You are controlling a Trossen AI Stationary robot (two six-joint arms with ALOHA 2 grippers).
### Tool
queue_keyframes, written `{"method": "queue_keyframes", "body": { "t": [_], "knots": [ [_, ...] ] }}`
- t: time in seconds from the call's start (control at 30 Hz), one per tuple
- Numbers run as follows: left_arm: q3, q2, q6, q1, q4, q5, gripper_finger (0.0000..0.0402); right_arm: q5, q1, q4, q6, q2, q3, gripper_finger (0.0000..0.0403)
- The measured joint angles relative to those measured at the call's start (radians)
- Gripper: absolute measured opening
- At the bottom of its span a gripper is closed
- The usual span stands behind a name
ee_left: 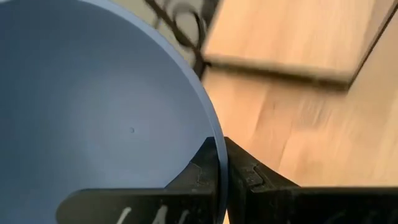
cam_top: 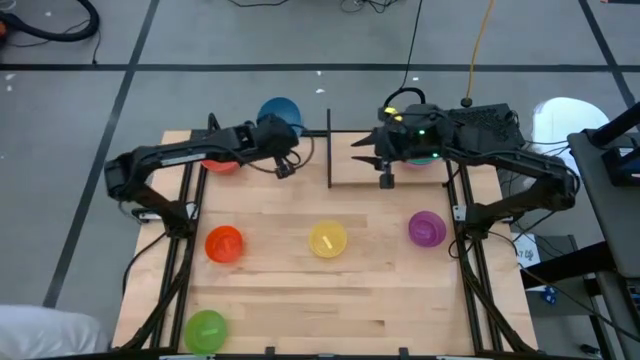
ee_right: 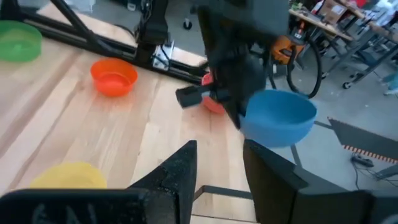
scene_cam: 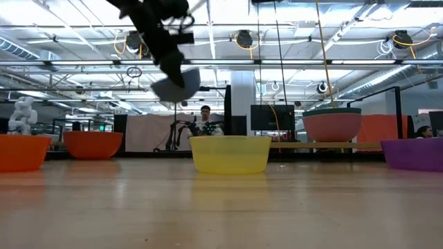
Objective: Place and stack bowls onto a shelf
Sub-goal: Stack the blue bowl on top of the green bowl on the shelf
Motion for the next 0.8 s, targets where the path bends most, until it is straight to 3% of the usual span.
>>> {"method": "queue_keyframes", "body": {
  "t": [0.17,0.33,0.6,0.8],
  "knots": [
    [0.005,-0.093,-0.025,-0.063,0.070,-0.056,0.0004,0.000,0.000,-0.068,0.017,-0.068,0.000,0.0123],
    [0.100,-0.102,-0.032,-0.112,0.066,-0.085,0.0004,0.000,0.000,-0.102,0.055,-0.118,0.000,0.0123],
    [0.315,-0.020,0.011,-0.186,0.066,-0.087,0.0004,0.000,0.000,-0.150,0.091,-0.187,0.000,0.0123],
    [0.453,0.109,0.077,-0.232,0.061,-0.075,0.0004,0.004,0.000,-0.153,0.085,-0.239,0.000,0.0123]
  ]
}}
